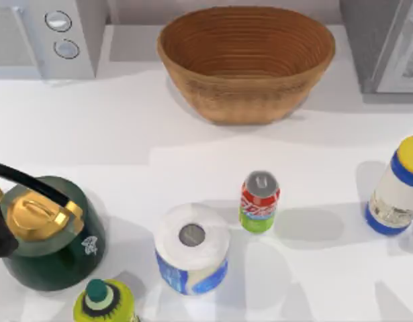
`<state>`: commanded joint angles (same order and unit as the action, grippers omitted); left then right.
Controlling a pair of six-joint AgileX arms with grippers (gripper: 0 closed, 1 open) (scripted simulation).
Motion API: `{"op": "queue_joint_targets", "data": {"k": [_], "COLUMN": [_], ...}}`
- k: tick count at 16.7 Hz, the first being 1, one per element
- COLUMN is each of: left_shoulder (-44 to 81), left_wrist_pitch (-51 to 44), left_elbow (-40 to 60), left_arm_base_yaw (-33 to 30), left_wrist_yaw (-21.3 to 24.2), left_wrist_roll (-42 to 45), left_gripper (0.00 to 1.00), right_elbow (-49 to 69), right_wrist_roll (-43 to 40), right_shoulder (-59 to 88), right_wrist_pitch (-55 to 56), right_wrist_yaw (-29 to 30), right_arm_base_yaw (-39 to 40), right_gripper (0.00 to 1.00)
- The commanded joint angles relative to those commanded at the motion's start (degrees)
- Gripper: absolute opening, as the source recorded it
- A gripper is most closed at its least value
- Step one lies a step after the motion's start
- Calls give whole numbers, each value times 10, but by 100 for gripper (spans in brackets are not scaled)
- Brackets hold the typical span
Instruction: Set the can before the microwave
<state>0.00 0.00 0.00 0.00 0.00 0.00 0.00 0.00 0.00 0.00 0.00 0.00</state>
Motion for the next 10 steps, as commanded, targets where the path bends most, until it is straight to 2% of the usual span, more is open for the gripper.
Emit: {"op": "queue_joint_targets", "data": {"k": [5,10], "left_shoulder": [31,183], "left_wrist_pitch": [-24,-136], "left_elbow": [33,183], "left_arm_base_yaw": [-14,-80], "left_wrist_yaw": [0,-1], "left_wrist_roll": [3,13], "left_gripper": [100,100], "right_elbow": [0,0], "right_wrist_roll": [0,0], "right_shoulder": [0,0], "right_wrist_pitch": [0,0], "right_wrist_yaw": [0,0], "right_arm_base_yaw": [0,0], "right_gripper": [100,100]}}
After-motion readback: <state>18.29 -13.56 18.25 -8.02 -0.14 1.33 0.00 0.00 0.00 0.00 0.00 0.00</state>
